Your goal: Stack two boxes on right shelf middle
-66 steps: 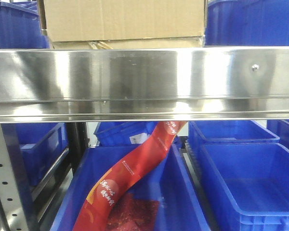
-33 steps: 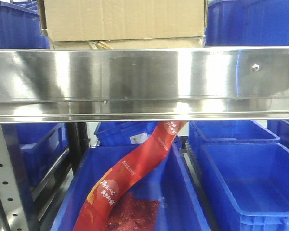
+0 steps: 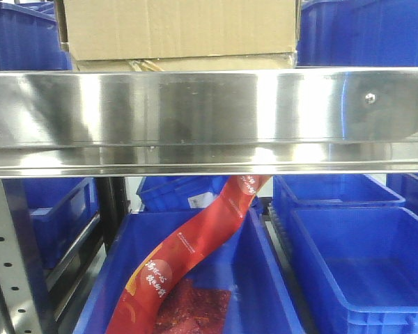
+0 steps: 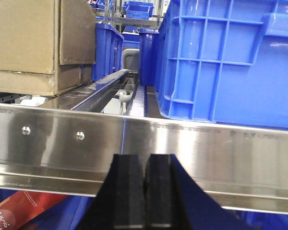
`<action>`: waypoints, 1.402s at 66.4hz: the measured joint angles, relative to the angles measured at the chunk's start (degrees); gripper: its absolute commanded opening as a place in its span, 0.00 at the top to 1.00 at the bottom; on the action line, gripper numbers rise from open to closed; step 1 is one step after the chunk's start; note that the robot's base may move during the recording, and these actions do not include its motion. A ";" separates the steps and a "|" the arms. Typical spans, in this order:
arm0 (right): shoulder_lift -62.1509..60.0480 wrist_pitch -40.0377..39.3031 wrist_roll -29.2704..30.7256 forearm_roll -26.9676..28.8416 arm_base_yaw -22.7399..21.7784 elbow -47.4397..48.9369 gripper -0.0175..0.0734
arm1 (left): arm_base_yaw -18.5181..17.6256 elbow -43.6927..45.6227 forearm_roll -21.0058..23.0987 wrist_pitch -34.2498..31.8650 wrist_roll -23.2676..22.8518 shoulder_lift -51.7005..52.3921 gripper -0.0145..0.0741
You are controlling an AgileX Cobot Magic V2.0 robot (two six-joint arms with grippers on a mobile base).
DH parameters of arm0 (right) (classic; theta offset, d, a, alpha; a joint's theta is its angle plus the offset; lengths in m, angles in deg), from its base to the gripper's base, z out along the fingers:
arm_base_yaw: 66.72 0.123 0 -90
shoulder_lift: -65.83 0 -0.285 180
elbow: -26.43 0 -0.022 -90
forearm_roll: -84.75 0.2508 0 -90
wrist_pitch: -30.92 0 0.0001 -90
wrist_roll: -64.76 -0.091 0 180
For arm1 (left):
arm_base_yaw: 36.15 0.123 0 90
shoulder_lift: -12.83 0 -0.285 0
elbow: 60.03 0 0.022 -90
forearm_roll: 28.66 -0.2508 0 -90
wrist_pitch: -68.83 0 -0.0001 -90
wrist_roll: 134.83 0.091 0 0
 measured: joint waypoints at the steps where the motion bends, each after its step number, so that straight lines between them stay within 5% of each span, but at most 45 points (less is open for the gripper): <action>1: 0.00 0.00 -0.11 0.00 0.00 0.00 0.98 | 0.00 0.00 0.00 -0.05 0.00 0.00 0.96; 57: 0.00 -0.11 -0.35 -0.24 0.00 0.00 0.98 | 0.14 -3.12 -0.37 -4.18 0.00 1.29 0.96; 79: 0.00 -0.11 -0.35 -0.24 0.10 0.00 0.98 | 10.15 -21.86 0.23 -8.74 0.13 18.67 0.96; 93: 0.00 -0.11 -0.35 -0.24 0.10 0.00 0.98 | 11.29 -30.76 8.29 -8.74 10.15 25.52 0.96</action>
